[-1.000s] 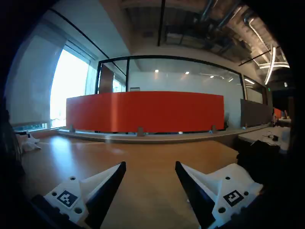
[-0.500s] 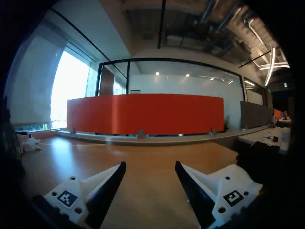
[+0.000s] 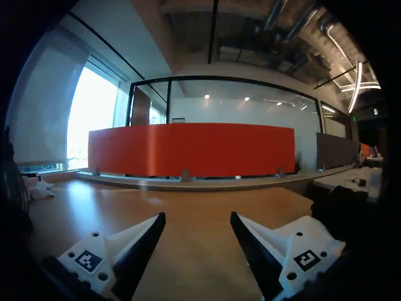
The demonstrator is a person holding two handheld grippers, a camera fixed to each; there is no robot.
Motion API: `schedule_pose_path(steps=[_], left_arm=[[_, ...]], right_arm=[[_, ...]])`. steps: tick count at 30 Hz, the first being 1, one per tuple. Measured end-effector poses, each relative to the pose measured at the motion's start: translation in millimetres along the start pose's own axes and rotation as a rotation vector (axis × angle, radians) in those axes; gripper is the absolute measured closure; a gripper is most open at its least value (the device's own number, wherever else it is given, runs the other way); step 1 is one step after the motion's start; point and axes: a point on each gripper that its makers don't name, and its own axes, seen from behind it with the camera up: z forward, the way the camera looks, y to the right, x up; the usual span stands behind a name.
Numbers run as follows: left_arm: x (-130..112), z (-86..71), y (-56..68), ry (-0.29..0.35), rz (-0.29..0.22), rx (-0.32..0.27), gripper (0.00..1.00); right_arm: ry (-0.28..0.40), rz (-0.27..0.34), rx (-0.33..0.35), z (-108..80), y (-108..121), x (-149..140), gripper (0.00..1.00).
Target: Fold towel
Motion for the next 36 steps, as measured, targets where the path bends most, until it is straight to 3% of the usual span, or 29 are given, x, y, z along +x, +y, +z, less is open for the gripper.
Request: schedule_pose_path(steps=[36], left_arm=[[2.6, -0.7, -0.5, -0.001, -0.001, 0.000, 0.06]], right_arm=[[0.000, 0.000, 0.000, 0.4, 0.3, -0.7, 0.00]])
